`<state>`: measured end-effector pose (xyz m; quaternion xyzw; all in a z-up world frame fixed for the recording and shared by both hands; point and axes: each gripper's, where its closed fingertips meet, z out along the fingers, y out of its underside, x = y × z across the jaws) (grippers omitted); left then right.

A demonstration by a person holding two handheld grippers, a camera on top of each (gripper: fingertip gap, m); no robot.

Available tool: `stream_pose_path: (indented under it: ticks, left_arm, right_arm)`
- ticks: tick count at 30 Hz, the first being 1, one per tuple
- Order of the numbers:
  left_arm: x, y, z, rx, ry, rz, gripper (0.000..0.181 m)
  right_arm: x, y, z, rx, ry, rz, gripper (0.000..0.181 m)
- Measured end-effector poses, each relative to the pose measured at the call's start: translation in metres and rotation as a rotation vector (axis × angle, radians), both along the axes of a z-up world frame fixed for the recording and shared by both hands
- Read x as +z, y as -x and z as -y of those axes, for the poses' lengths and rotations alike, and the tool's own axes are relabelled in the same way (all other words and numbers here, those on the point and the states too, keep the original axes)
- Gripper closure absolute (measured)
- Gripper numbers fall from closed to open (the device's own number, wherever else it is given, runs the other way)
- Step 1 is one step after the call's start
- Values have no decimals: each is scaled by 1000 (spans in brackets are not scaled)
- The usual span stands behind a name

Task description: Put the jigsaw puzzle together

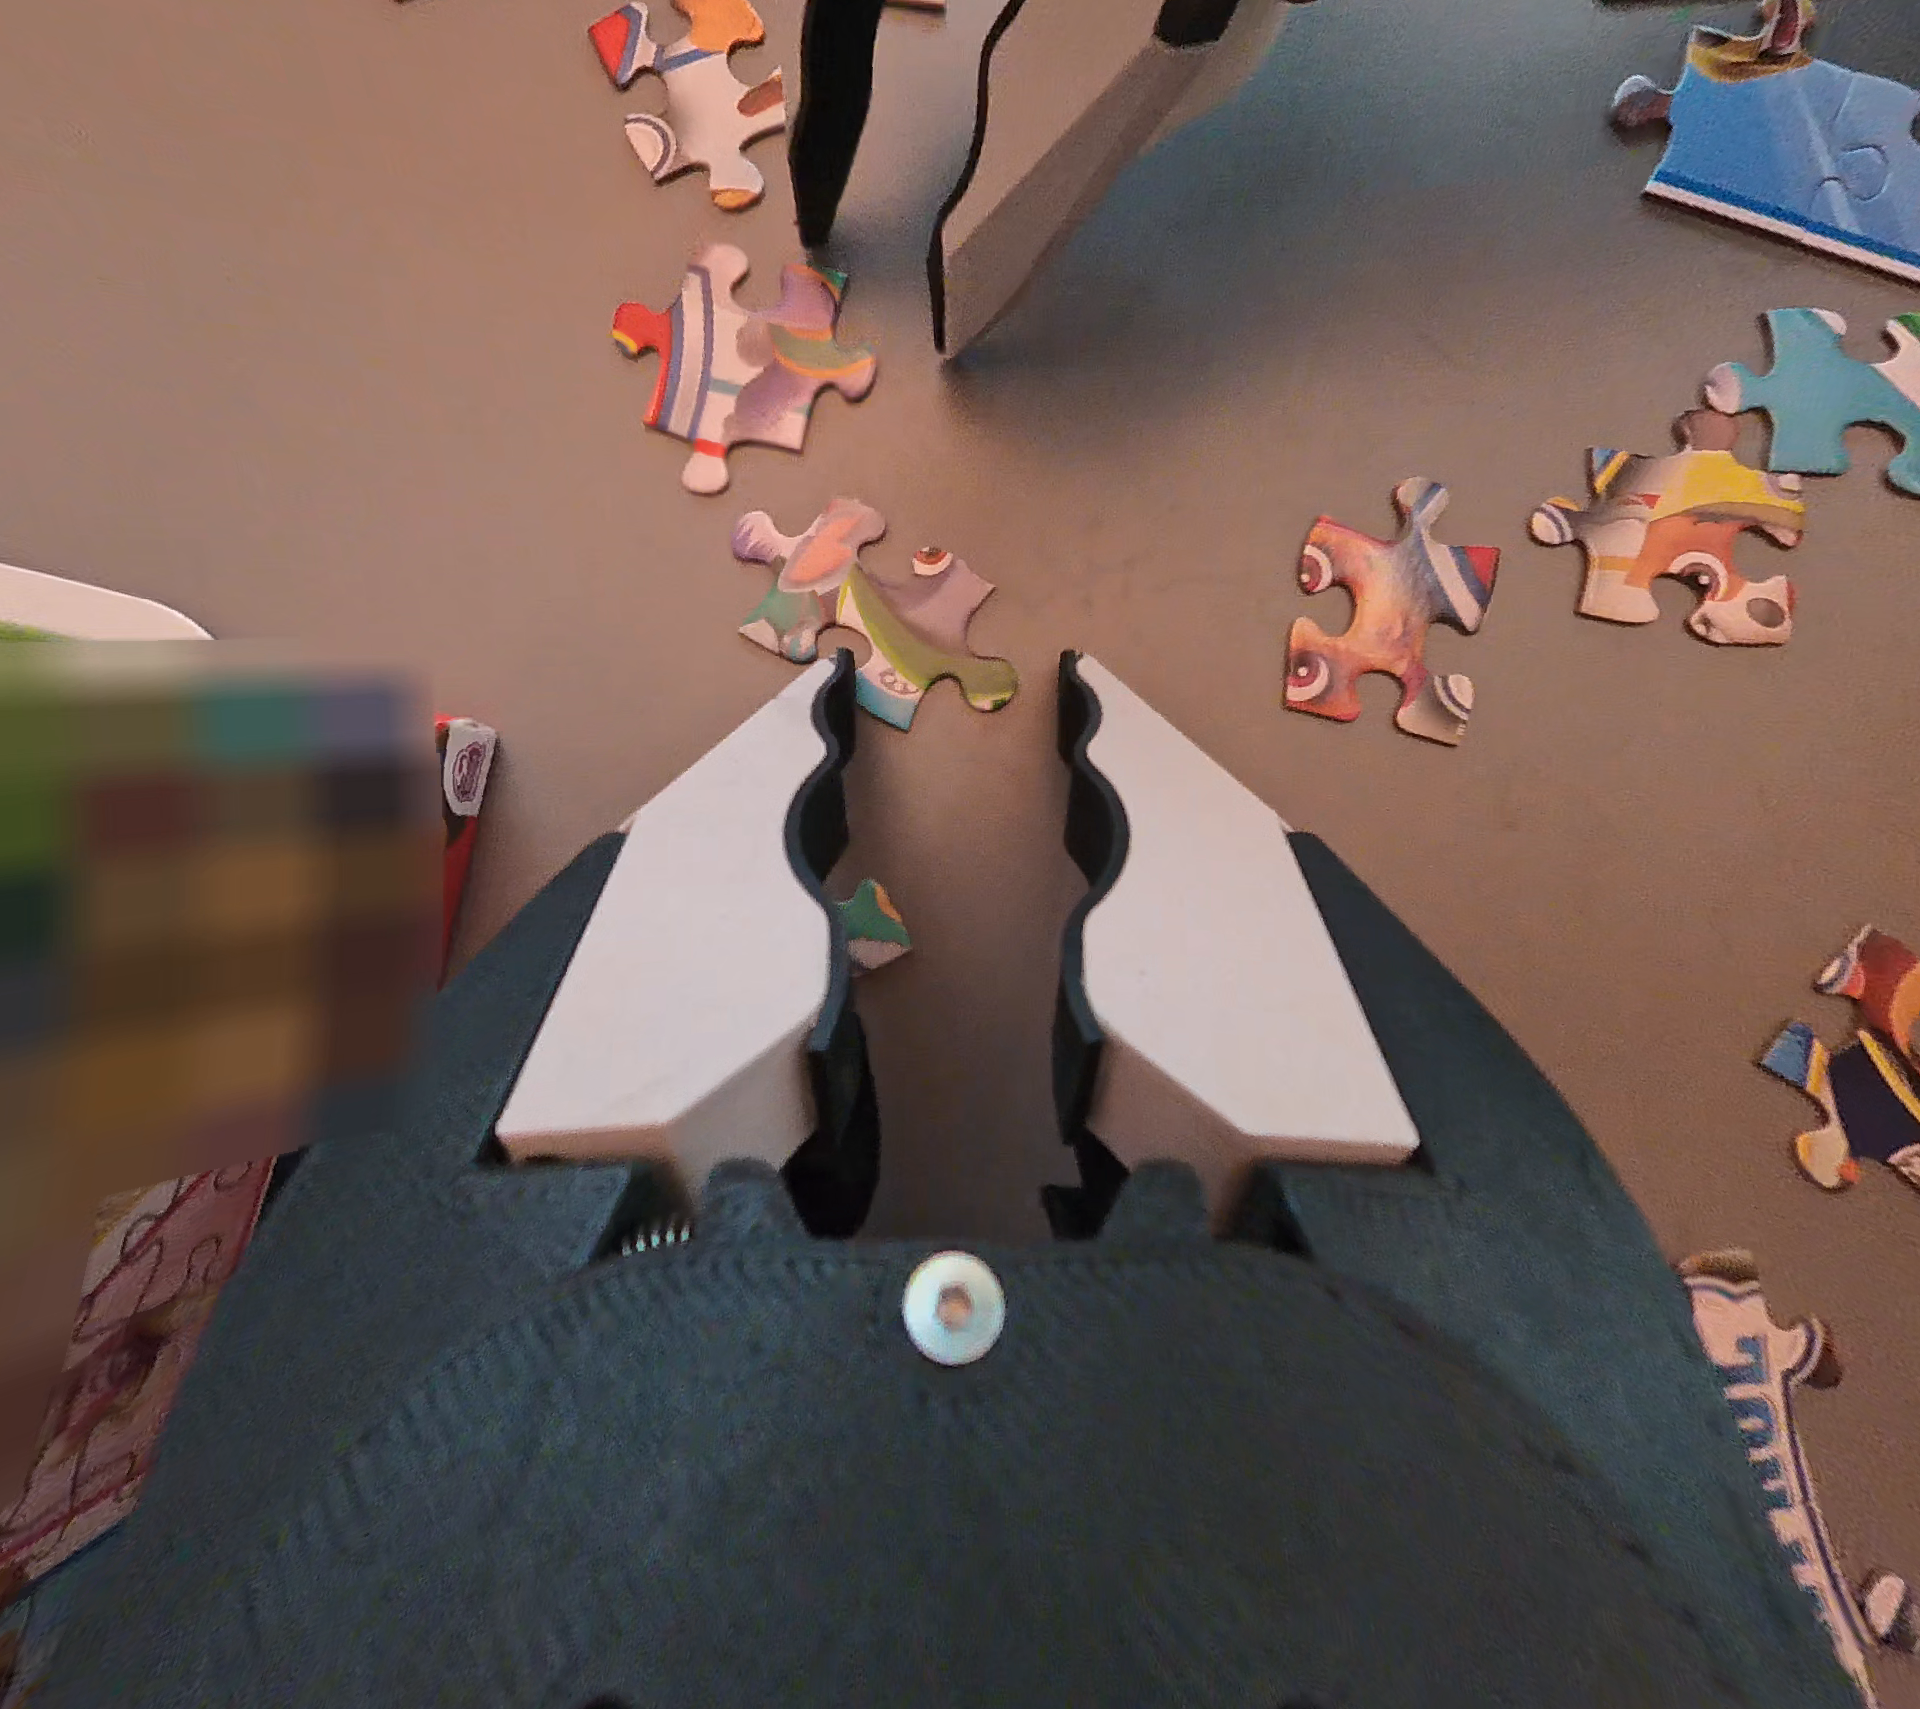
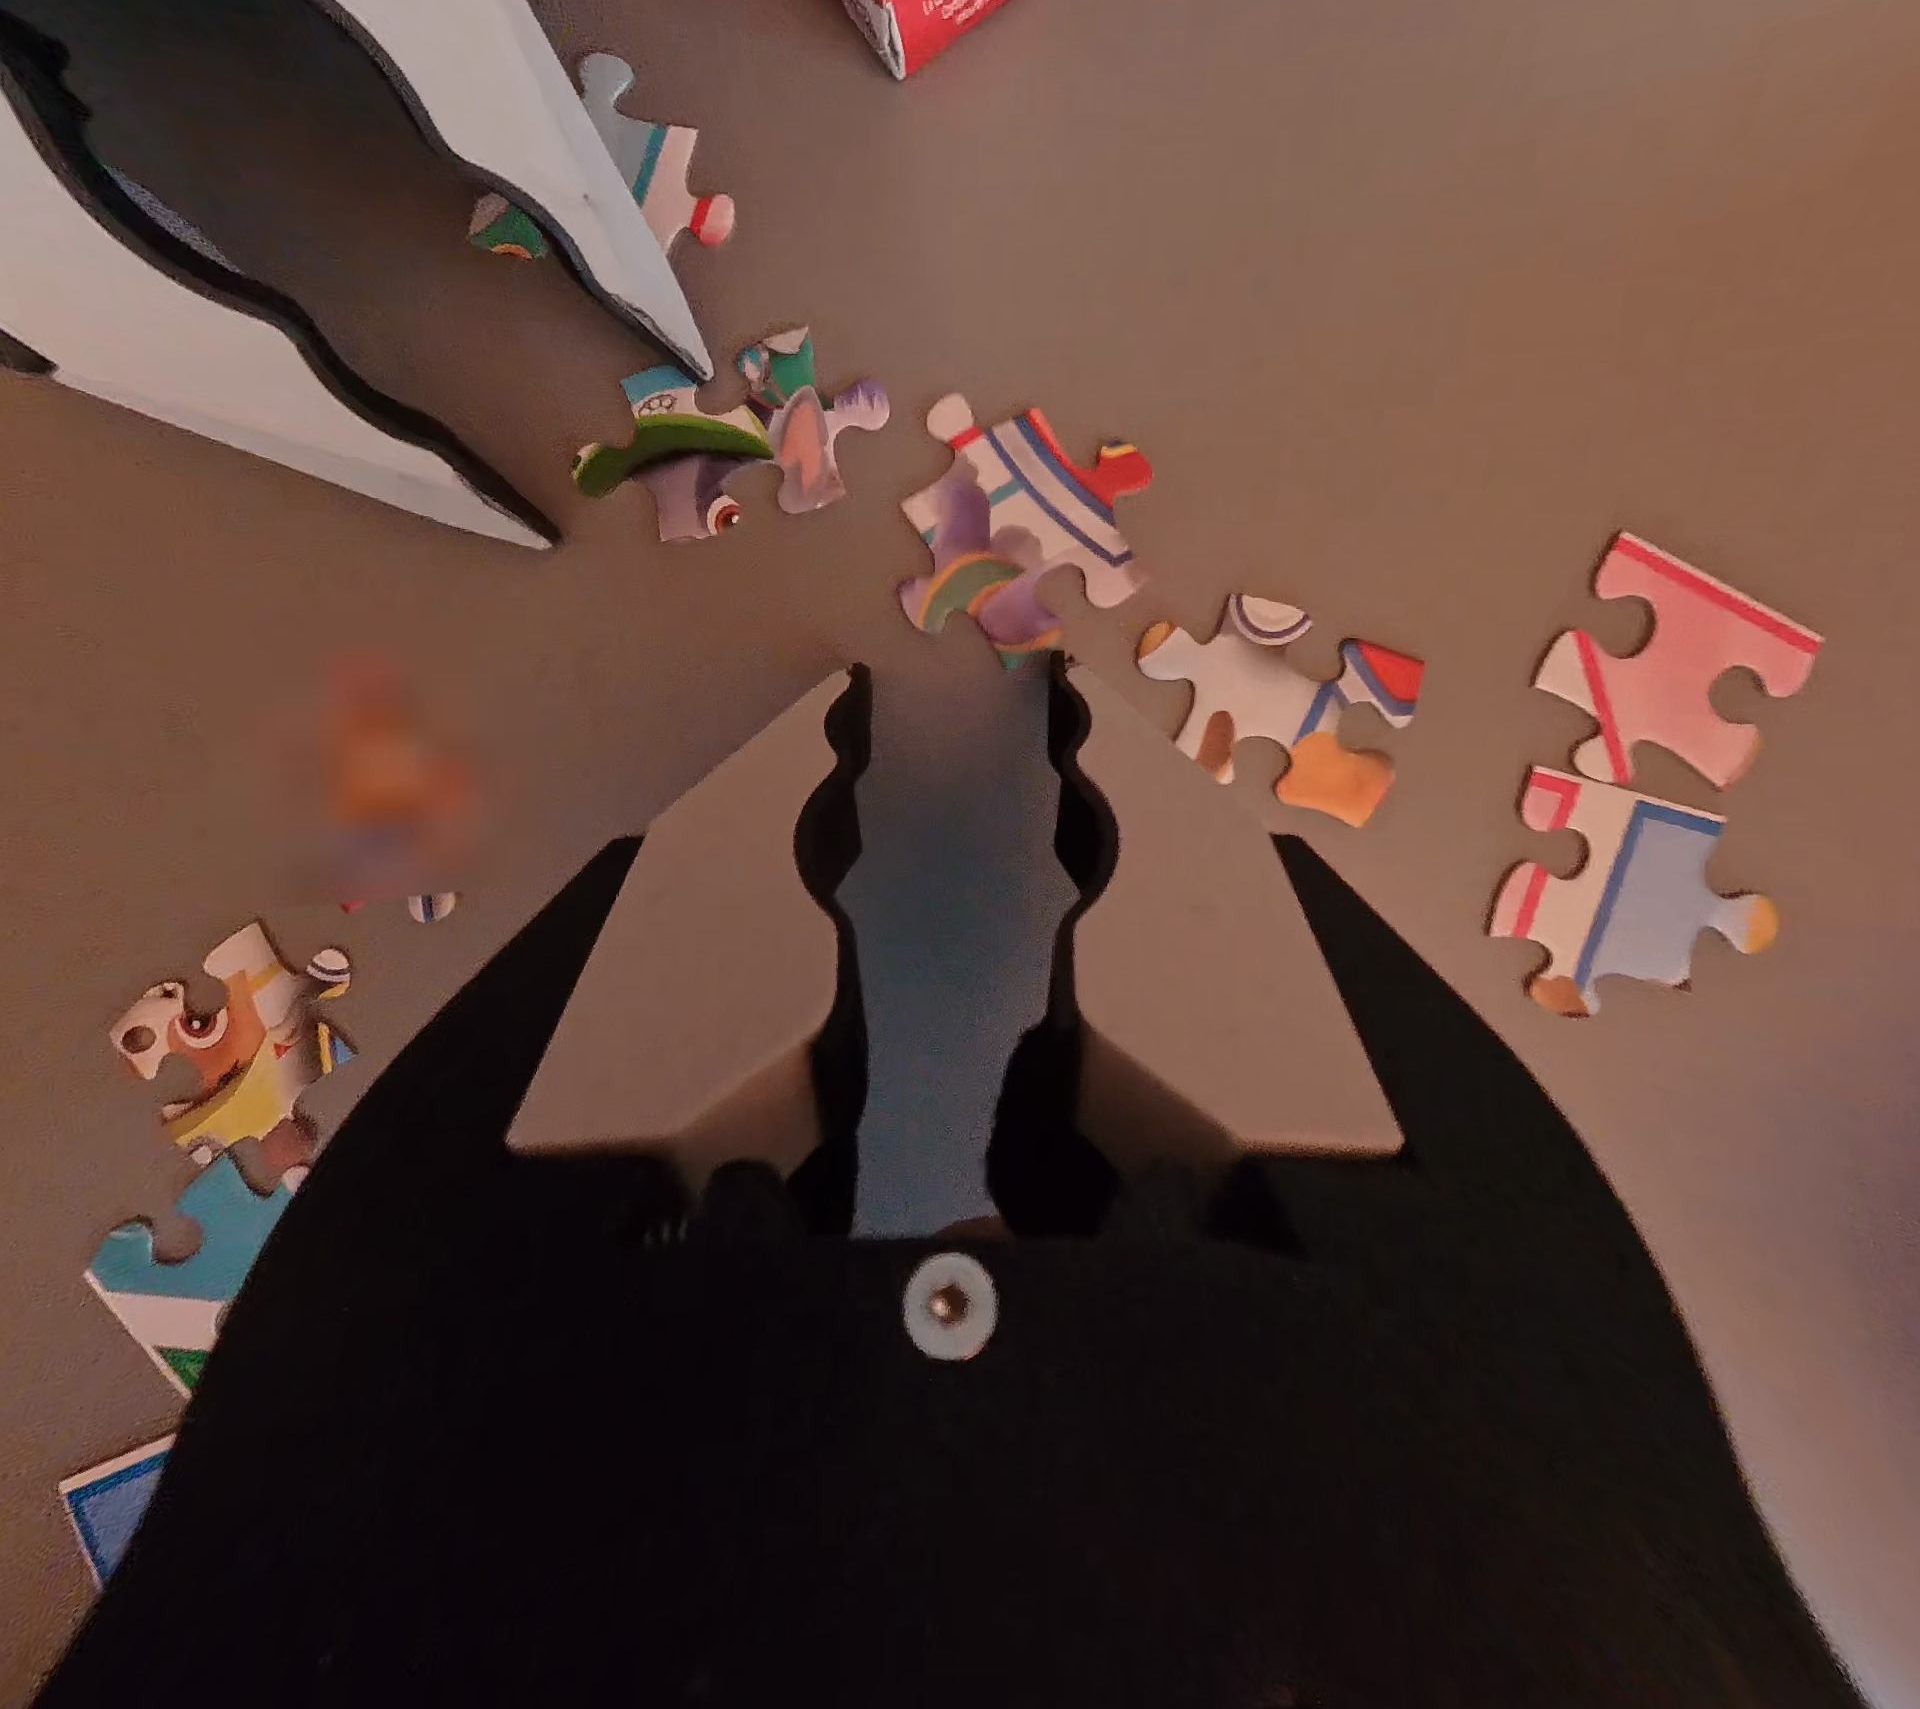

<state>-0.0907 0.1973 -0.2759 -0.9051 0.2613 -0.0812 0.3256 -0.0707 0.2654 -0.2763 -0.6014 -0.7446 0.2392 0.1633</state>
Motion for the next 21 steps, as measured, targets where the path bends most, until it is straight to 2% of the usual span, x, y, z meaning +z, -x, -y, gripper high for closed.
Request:
stream_pose_path:
  ticks: [6,10,17,21]
  left_arm:
    - [0,1,4,-13,0,8,152]
    - [0,-2,13,-49,16,5,152]
    - [0,-13,40,-172,17,-40,156]
    - [1,-16,55,-205,-22,-46,156]
  right_arm:
    - [0,-6,4,36,2,14,170]
    - [5,-12,17,79,-15,24,160]
    - [15,-5,76,197,80,-10,139]
    - [11,-3,96,221,97,-2,137]
